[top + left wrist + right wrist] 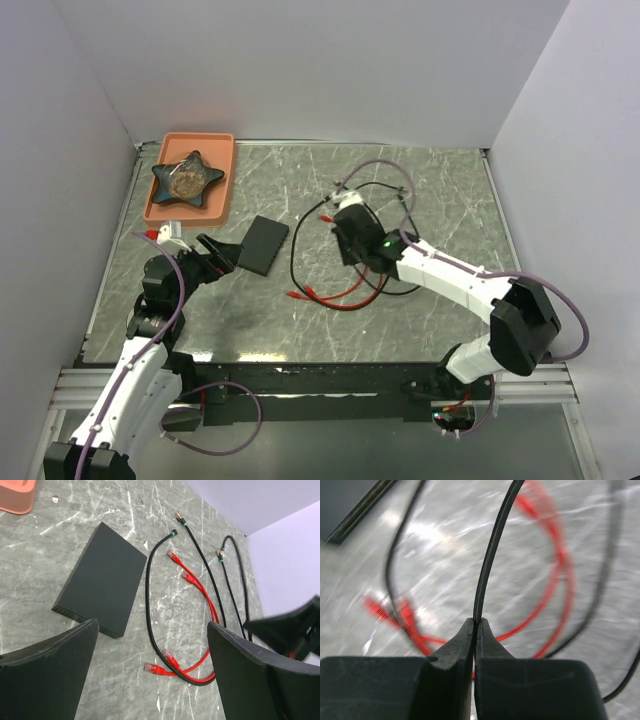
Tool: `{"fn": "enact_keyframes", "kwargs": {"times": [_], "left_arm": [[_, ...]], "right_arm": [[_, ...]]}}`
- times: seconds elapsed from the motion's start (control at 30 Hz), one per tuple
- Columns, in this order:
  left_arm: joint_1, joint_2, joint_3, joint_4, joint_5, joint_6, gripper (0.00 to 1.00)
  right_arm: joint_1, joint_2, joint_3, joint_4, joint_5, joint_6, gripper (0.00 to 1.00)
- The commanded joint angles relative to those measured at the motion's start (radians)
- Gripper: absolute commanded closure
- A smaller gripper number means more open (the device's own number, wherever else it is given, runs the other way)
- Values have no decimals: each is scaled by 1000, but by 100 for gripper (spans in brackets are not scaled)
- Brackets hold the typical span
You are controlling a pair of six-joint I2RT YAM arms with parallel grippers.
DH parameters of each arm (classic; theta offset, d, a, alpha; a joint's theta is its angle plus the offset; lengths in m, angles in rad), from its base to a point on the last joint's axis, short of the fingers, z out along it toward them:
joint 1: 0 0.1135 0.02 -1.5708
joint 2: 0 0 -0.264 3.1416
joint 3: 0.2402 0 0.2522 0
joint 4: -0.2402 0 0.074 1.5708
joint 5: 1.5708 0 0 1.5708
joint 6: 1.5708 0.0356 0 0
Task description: Insert the plug into the switch port
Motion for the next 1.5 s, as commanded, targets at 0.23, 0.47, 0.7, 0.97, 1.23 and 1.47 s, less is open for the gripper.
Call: {"fn": "enact_keyframes", "kwargs": {"times": [0.23, 0.47, 0.7, 0.97, 1.23, 1.47], "left_arm": [[1, 22, 20, 11, 49, 21, 4], [1, 32, 16, 25, 57, 25, 4], [1, 45, 15, 17, 57, 31, 4], [1, 33, 16, -14, 34, 51, 4], [1, 0, 16, -27, 21, 58, 4], [1, -7, 16, -37, 18, 60, 4]], "right_arm": [[-149, 17, -31, -53, 18, 49, 14], [-39, 10, -44, 21, -50, 9, 6], [110, 179, 50, 51, -107, 14, 11], [162, 383, 209, 42, -120, 35, 15], [166, 478, 308, 34, -105, 20, 26], [164, 544, 329, 18, -126, 29, 36]]}}
